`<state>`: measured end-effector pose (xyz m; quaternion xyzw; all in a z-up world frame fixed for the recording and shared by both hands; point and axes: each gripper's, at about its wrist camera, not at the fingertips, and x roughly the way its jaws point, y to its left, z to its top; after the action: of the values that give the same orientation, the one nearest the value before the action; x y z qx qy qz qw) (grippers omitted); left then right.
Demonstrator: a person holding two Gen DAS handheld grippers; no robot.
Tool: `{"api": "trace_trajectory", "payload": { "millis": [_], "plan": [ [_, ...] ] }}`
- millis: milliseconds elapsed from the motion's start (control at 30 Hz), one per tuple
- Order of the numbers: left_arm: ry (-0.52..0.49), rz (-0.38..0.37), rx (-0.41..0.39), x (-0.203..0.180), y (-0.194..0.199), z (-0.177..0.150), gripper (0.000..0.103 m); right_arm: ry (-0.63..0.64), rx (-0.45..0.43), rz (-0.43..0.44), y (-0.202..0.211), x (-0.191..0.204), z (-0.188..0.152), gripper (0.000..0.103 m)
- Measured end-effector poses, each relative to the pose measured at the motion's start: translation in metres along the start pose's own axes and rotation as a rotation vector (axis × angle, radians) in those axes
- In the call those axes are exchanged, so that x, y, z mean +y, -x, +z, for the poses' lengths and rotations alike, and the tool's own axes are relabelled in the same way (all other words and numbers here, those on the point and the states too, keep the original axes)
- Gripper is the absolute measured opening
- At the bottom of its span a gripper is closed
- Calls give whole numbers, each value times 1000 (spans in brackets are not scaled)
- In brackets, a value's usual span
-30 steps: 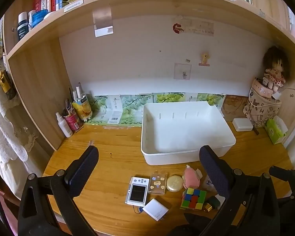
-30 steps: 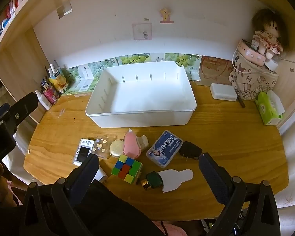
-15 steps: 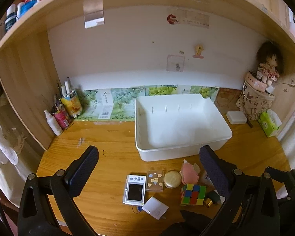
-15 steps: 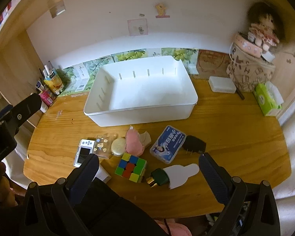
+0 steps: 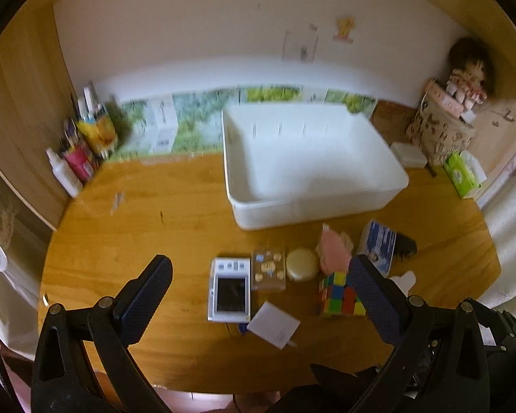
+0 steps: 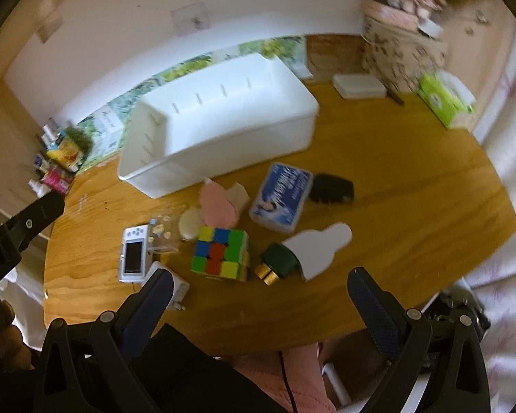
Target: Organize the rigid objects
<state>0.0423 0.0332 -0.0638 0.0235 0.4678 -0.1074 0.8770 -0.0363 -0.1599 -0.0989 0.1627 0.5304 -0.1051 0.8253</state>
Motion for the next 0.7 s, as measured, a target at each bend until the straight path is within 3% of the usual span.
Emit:
{"api": "trace_trajectory", "payload": {
  "millis": [233, 433, 700],
  "plan": [
    [71, -2, 242, 11, -49, -15, 102, -60, 82, -20, -23, -18, -4, 97],
    [237, -10, 460, 23, -93, -29, 102, -60, 202, 2, -53, -34, 3, 97],
    [408, 10, 599, 27, -124, -45, 102, -139, 377, 71, -95, -67, 17, 97]
  ]
}}
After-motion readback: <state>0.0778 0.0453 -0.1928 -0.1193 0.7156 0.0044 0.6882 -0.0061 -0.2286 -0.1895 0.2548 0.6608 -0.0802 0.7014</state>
